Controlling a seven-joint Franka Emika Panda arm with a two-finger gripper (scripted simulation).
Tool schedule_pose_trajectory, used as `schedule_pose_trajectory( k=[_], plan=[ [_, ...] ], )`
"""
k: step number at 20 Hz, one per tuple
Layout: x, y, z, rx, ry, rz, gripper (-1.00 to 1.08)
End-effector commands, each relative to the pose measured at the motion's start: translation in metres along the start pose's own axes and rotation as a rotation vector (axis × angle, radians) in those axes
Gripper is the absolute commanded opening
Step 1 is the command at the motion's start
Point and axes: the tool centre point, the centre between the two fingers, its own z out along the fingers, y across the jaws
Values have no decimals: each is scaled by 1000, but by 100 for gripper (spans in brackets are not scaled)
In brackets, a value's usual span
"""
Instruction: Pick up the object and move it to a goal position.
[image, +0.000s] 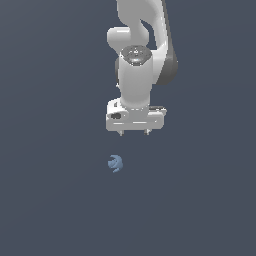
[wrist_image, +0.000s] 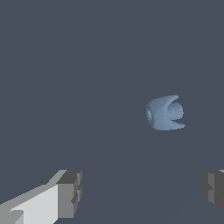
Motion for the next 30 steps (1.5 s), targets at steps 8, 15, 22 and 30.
schedule_pose_trajectory(
  k=[8, 15, 22, 30],
  plan=[
    [11, 16, 19, -6, -7, -34, 100],
    [30, 47, 57, -13, -20, -101, 100],
    [43, 76, 94, -18, -31, -161, 100],
    [46, 88, 109, -18, -36, -184, 100]
  ],
)
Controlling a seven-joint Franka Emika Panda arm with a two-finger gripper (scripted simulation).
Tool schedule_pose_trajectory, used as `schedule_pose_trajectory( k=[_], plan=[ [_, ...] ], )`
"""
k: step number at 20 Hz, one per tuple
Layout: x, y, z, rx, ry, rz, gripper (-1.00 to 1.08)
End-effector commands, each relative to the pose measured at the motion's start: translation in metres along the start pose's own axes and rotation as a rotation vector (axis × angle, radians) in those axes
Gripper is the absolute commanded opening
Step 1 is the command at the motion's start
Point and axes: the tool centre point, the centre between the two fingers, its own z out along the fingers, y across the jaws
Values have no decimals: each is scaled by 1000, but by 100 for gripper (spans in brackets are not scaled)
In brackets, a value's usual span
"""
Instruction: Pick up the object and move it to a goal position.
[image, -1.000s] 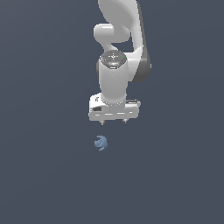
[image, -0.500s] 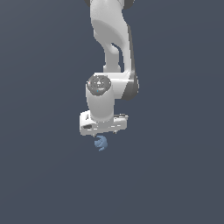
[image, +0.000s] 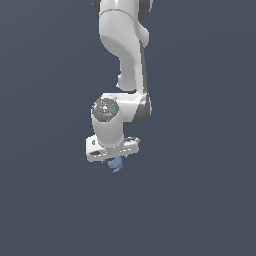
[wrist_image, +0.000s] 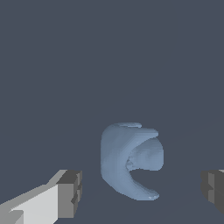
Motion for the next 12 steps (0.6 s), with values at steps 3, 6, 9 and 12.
schedule_pose_trajectory(
  k=[3, 6, 9, 12],
  plan=[
    [0, 0, 2, 0, 0, 0, 100],
    [0, 0, 10, 0, 0, -1, 100],
    [0, 0, 24, 0, 0, -2, 100],
    [-1, 0, 40, 0, 1, -2, 100]
  ],
)
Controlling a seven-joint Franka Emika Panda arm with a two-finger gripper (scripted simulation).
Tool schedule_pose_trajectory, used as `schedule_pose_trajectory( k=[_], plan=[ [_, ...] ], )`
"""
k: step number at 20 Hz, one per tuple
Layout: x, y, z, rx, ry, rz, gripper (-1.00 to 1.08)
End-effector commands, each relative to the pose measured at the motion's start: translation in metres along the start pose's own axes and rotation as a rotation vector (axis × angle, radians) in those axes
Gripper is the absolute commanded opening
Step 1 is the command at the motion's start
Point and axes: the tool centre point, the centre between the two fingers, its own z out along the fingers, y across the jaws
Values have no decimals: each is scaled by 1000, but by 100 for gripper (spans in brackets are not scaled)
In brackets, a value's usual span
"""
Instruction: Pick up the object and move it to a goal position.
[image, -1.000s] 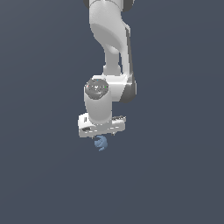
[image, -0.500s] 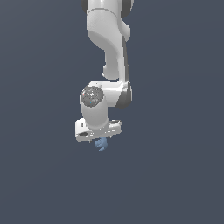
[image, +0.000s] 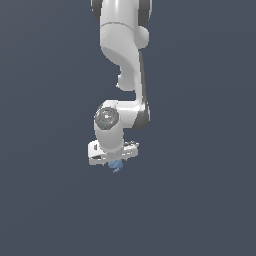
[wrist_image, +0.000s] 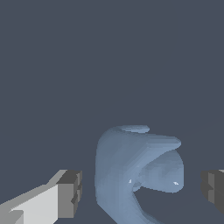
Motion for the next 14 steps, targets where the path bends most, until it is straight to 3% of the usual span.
schedule_pose_trajectory(
  k=[1, 7, 8, 14],
  plan=[
    [0, 0, 12, 0, 0, -1, 100],
    [1, 0, 19, 0, 0, -1, 100],
    [1, 0, 19, 0, 0, -1, -100],
    [1, 0, 19, 0, 0, -1, -100]
  ],
)
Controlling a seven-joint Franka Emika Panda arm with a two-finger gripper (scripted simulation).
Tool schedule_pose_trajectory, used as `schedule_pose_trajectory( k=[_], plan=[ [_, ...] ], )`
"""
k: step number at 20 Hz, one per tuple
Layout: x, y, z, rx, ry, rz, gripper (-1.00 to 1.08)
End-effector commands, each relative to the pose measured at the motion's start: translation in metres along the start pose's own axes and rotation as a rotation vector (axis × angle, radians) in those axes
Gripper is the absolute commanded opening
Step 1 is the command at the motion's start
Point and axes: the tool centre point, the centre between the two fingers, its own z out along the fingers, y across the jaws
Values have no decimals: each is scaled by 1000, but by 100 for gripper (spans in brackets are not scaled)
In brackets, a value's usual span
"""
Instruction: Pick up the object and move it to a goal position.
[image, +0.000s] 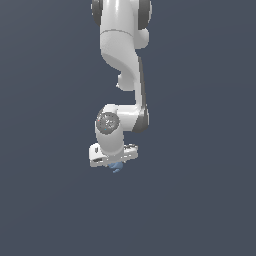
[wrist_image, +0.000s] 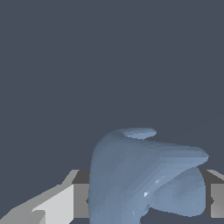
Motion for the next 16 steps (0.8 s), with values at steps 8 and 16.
schedule_pose_trajectory(
  k=[8, 16],
  plan=[
    [1, 6, -1, 0, 0, 0, -100],
    [5, 48, -13, 0, 0, 0, -100]
  ],
)
